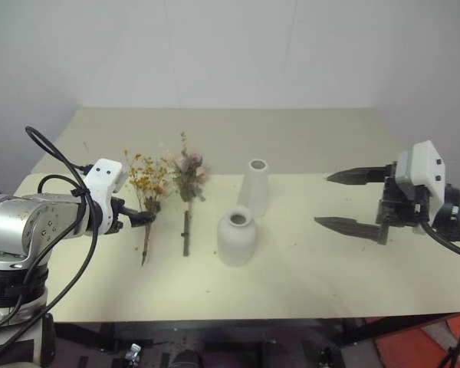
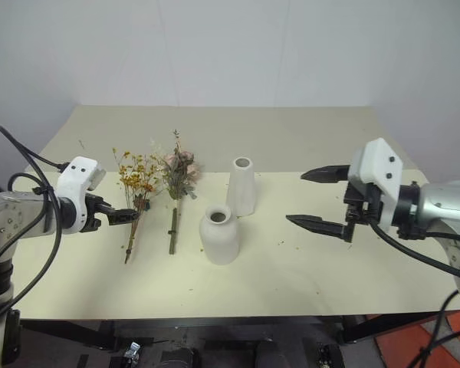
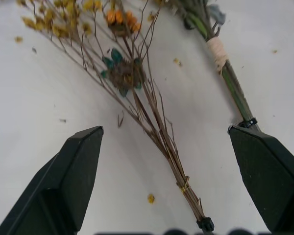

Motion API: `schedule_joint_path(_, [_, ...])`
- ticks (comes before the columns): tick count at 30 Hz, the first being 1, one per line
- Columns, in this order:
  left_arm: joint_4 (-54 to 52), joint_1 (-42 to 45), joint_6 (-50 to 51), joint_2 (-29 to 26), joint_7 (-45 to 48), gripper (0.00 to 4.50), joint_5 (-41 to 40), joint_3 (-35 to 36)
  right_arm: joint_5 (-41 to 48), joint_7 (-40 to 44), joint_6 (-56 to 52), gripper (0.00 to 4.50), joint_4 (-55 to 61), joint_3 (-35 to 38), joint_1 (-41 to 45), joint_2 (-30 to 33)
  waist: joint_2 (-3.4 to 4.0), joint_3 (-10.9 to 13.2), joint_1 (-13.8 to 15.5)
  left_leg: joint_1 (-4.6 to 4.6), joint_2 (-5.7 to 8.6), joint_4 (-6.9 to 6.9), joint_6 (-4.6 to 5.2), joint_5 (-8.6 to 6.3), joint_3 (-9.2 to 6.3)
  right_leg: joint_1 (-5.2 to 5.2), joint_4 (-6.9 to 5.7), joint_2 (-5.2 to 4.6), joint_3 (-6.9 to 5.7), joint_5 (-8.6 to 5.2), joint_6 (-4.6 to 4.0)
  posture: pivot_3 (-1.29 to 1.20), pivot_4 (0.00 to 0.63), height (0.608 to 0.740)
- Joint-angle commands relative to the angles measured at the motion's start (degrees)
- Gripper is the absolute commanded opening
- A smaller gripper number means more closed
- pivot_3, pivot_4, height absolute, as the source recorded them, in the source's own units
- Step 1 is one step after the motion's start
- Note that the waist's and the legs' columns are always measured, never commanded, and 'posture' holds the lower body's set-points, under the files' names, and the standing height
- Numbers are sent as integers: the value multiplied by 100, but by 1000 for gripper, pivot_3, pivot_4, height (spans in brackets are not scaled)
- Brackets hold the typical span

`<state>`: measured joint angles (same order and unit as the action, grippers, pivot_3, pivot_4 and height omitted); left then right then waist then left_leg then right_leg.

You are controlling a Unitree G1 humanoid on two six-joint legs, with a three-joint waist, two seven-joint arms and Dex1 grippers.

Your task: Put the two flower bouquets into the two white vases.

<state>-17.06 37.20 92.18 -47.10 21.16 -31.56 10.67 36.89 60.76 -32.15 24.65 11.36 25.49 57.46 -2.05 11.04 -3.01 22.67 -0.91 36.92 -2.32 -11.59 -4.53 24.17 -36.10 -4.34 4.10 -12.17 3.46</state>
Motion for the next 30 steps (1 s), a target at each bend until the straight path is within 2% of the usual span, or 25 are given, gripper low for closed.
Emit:
schedule_joint_path(1, [-6, 29, 32, 160, -549, 4462, 193, 91, -151, 77, 235, 4500, -140, -306, 333, -141, 0, 0, 30, 0, 3, 1, 0, 0, 0, 0, 0, -3, 0, 0, 0, 0, 150, 740])
schedule_joint_path(9, [1051, 631, -111, 1199, -1224, 4462, 864, 249, -370, 167, 361, 4500, -376, -705, 747, -424, 0, 0, 100, 8, 8, 3, -1, 1, -3, 1, 3, -5, -4, 7, -10, 0, 150, 740])
schedule_joint_path(12, [1416, 806, -321, 1439, -1135, 4462, 877, 351, -400, 224, 358, 4500, -394, -741, 826, -425, 0, 0, 92, 12, 9, 3, -1, 1, -3, 5, 3, -7, -4, 25, -39, 0, 150, 740])
schedule_joint_path(19, [2721, 1169, -1113, 1788, -1276, 4462, 1262, 348, -449, 235, 258, 4500, -309, -666, 855, -334, 0, 0, 61, 6, 9, 3, -2, 1, -3, 3, 1, -6, -4, 26, -39, 0, 150, 740])
schedule_joint_path(22, [3163, 1269, -1449, 1843, -1269, 3853, 1365, 340, -429, 180, 202, 4500, -221, -602, 782, -286, 0, 0, 58, 9, 9, 2, -2, 1, -2, 4, 2, -7, -3, 27, -40, 0, 150, 740])
schedule_joint_path(26, [3638, 1397, -1738, 1885, -1159, 2620, 1428, 228, -372, 88, 116, 4500, -119, -490, 683, -232, 0, 0, 70, 11, 10, 4, -2, 1, -3, 5, 1, -7, -4, 29, -40, 0, 150, 740])
schedule_joint_path(30, [3674, 1472, -1690, 1935, -1047, 1276, 1348, 235, -356, 15, 86, 4500, -85, -465, 651, -205, 0, 0, 70, 11, 11, 4, -2, 1, -3, 4, 2, -8, -4, 29, -39, 0, 150, 740])
